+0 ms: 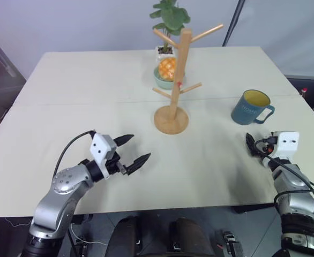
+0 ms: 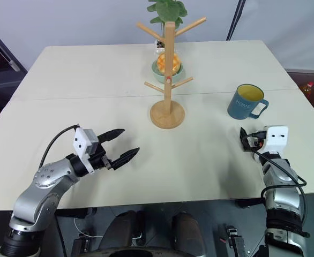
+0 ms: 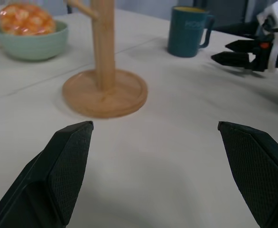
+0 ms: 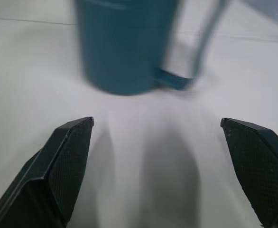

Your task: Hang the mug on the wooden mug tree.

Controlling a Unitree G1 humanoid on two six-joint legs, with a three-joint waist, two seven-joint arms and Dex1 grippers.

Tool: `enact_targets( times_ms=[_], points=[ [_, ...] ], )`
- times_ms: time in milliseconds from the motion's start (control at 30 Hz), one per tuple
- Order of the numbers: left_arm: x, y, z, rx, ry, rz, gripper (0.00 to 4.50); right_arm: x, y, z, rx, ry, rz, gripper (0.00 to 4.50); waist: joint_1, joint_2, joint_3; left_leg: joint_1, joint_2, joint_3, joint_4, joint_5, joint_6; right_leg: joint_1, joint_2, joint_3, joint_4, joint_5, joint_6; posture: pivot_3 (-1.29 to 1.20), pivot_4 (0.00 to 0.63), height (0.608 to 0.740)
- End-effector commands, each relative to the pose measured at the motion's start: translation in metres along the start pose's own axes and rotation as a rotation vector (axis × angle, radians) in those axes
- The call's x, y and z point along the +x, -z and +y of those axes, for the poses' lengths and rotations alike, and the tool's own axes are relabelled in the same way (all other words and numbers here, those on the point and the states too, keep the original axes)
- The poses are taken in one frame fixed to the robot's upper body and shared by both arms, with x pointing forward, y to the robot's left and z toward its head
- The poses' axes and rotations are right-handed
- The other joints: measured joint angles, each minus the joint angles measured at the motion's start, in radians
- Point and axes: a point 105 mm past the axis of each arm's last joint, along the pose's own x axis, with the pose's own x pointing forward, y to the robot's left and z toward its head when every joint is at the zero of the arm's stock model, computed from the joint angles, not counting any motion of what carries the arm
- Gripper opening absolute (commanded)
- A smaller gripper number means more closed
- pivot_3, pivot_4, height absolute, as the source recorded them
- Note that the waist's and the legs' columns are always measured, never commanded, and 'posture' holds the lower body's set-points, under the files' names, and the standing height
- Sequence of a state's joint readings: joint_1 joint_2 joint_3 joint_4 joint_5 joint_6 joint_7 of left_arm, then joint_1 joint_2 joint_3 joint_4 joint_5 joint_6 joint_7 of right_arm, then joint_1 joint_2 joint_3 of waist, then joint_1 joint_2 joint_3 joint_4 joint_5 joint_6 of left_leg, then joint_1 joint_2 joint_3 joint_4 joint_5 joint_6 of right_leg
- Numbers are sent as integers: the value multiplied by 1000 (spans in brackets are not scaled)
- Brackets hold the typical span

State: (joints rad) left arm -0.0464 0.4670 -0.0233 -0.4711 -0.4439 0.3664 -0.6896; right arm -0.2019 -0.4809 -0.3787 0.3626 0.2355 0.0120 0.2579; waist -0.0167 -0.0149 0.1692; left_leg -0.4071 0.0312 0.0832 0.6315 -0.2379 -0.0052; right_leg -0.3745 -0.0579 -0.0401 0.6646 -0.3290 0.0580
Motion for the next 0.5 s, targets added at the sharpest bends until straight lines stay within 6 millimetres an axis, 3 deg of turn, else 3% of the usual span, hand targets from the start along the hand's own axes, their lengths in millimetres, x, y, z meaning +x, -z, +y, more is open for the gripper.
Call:
enact_targets(
  times_ms=[33,500],
  points=[
    [6,-8,-6,44,61,-12,4500,8,-19,-15,-4,89,-74,4451,-1,0,0,0,0,0,0,0,0,0,0,0,0,0,0,0,150,740],
    [9,-20,-6,88,86,-41,4500,36,-30,-30,-12,163,-84,4451,1,0,0,0,0,0,0,0,0,0,2,0,0,0,1,0,150,740]
  ],
)
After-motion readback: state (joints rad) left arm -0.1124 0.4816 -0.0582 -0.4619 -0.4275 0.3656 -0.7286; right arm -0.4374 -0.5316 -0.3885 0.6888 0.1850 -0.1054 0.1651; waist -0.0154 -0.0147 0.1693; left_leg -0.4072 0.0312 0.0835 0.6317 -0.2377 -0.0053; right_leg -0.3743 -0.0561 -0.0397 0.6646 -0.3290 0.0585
